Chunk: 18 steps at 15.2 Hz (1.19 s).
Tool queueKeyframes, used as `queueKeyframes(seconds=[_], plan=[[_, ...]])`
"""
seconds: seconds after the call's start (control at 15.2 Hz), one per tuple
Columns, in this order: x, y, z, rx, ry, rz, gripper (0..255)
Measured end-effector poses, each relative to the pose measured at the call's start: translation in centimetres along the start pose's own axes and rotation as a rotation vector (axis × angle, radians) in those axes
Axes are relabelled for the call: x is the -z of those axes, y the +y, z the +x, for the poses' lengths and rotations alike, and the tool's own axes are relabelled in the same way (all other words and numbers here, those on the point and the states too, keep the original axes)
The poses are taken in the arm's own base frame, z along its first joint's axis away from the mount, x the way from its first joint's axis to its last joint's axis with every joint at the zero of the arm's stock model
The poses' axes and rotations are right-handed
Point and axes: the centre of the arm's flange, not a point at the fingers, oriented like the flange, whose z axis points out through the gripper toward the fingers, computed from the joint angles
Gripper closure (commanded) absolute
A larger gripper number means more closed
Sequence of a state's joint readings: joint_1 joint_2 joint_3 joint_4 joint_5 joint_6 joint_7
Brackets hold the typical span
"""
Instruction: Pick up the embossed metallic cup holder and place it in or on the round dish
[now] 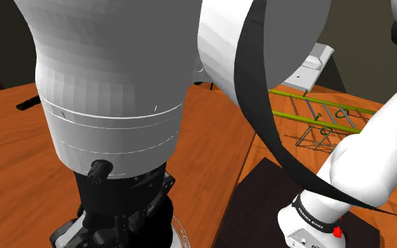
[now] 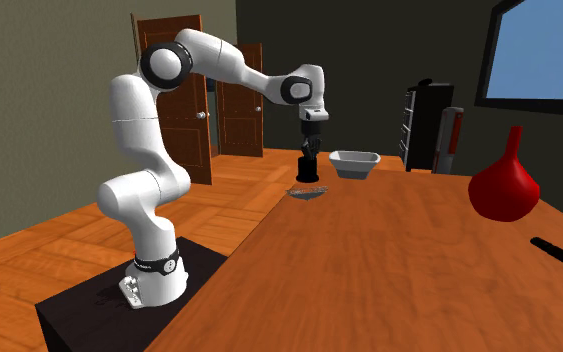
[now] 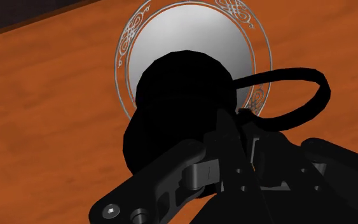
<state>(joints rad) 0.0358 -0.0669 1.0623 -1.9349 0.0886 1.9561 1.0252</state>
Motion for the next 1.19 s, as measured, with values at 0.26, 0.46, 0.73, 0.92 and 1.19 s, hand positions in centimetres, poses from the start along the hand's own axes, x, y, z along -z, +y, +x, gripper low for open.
queueKeyframes(seconds=[0.26, 0.46, 0.73, 0.92, 1.19], plan=[[-0.5, 0.1, 0.1, 0.0, 0.0, 0.0, 255], [-0.6, 0.1, 0.1, 0.0, 0.0, 0.0, 0], [-0.6, 0.1, 0.1, 0.0, 0.0, 0.0, 0], [0.0, 0.1, 0.1, 0.0, 0.001, 0.001, 0], [3.8, 0.2, 0.1, 0.0, 0.001, 0.001, 0]])
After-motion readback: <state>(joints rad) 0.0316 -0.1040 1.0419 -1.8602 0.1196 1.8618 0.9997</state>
